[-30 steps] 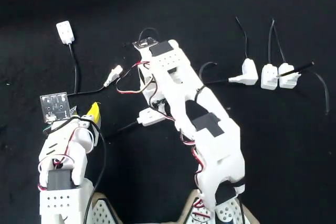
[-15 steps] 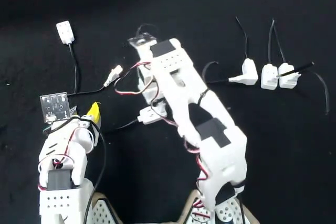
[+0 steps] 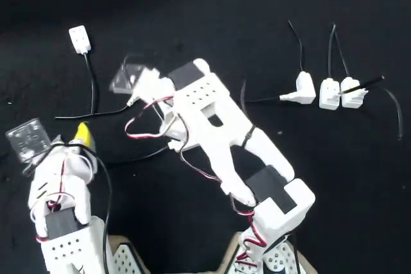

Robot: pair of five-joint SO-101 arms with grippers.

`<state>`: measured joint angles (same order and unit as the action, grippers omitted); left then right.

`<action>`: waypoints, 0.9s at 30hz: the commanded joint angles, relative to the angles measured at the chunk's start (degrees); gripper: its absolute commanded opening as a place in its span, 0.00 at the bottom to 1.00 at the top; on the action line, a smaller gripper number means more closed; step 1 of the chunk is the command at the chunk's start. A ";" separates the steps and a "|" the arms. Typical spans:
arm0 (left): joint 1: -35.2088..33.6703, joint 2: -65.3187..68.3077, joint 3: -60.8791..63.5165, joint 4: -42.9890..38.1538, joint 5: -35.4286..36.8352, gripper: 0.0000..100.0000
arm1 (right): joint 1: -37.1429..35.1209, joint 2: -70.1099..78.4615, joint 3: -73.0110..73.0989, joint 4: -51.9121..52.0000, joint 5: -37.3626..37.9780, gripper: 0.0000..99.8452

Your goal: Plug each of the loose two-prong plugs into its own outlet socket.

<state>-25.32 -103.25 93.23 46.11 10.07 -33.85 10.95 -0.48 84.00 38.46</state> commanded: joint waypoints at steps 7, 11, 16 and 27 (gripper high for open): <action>-1.54 -0.35 -3.91 0.09 1.76 0.19 | -0.09 -3.38 18.24 -17.93 16.53 0.19; -1.54 -0.35 -3.91 0.09 1.76 0.19 | -0.09 -3.30 20.70 -20.75 17.32 0.19; -1.54 -0.35 -3.91 0.09 1.76 0.19 | 0.62 -3.30 23.69 -25.32 17.32 0.19; -1.45 -0.35 -3.91 0.09 1.93 0.19 | 10.73 -3.91 24.92 -28.04 16.88 0.02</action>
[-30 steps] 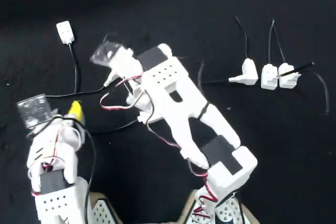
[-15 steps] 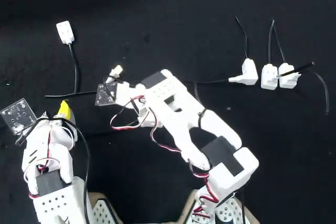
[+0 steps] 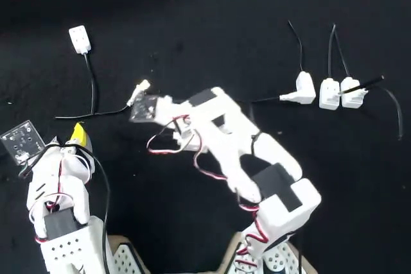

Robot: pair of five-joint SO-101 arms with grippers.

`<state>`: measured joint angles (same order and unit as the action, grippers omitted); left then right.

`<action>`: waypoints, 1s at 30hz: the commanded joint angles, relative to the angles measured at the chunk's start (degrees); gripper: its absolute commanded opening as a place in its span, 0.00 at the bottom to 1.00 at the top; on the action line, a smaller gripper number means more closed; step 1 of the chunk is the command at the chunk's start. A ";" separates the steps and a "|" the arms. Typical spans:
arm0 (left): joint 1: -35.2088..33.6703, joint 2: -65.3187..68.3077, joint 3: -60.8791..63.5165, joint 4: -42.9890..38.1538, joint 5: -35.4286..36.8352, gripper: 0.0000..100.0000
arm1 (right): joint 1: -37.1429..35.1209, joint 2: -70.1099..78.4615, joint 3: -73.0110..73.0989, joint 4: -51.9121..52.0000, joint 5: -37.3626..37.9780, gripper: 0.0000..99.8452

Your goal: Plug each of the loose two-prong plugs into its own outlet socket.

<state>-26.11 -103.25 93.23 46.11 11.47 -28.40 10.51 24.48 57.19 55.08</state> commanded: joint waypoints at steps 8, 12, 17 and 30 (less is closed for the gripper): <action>-0.66 -0.35 -3.56 -0.26 0.53 0.19 | 17.23 -12.62 -5.67 8.00 -20.75 0.01; -0.57 -0.35 -3.56 -0.26 0.53 0.19 | 24.53 -17.89 -11.56 19.25 -37.80 0.01; -0.57 -0.35 -3.47 -0.26 0.53 0.19 | 34.29 -16.84 -21.49 20.92 -41.58 0.01; -0.57 -0.35 -3.38 0.00 0.53 0.19 | 36.66 15.43 -50.24 21.27 -42.20 0.01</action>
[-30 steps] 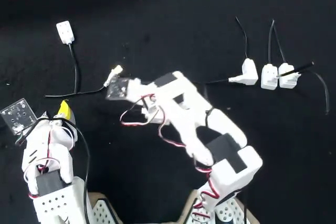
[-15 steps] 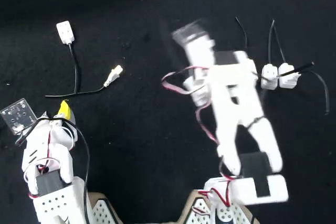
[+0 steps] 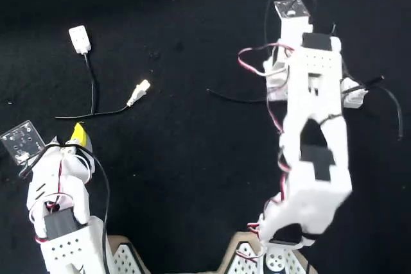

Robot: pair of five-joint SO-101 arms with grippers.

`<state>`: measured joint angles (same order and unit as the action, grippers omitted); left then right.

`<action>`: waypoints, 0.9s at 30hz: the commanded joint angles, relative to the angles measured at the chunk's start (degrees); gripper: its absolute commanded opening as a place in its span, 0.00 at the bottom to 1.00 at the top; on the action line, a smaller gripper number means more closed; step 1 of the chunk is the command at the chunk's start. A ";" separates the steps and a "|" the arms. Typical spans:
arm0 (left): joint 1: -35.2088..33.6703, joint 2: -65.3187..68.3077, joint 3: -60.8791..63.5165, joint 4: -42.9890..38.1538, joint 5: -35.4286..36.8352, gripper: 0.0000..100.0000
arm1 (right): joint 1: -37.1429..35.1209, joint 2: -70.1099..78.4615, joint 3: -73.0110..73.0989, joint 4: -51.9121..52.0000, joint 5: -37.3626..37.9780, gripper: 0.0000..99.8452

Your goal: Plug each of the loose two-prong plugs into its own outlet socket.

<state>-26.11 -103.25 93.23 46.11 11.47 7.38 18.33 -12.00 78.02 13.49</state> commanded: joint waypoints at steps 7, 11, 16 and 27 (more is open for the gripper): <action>-0.57 -0.35 -3.47 0.09 0.62 0.19 | 2.37 25.19 -35.91 5.01 -5.01 0.01; -0.57 -0.35 -3.56 0.09 0.62 0.19 | 2.46 34.42 -47.25 12.22 -4.84 0.01; -0.57 -0.35 -3.47 0.09 0.62 0.19 | 2.55 45.14 -60.44 14.51 -4.84 0.01; 1.45 -0.35 -3.38 0.18 0.35 0.19 | 2.02 53.14 -75.12 23.21 -4.92 0.18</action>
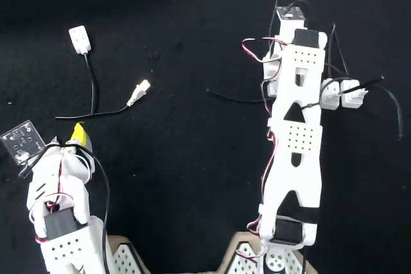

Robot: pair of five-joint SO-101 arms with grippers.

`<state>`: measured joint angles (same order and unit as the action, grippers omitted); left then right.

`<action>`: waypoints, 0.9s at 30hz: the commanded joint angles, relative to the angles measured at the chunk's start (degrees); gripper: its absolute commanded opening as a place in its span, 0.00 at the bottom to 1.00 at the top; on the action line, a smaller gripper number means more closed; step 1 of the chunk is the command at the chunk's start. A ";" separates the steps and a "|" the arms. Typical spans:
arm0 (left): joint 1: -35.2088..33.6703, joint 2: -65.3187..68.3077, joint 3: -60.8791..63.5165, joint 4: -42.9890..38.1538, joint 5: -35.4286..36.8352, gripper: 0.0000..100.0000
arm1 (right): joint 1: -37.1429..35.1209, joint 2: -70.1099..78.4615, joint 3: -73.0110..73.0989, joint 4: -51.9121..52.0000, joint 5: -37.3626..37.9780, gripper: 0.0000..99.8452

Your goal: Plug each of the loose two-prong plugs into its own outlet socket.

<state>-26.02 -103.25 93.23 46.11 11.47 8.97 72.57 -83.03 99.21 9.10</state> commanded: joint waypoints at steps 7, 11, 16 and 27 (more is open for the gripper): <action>1.89 -0.35 -3.38 0.18 0.26 0.19 | 0.18 -3.38 -3.82 2.02 -0.44 0.18; 1.89 -0.35 -3.38 0.18 0.26 0.19 | 0.18 -8.22 -3.65 2.02 -0.44 0.18; 1.89 -0.35 -3.38 0.18 0.26 0.19 | 0.09 -13.76 -3.56 2.02 -0.44 0.18; 1.89 -0.35 -3.30 0.18 0.26 0.19 | -0.53 -32.48 -2.77 2.20 -0.79 0.18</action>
<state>-24.79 -103.25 93.23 46.11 11.47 8.97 52.62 -84.18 99.38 8.75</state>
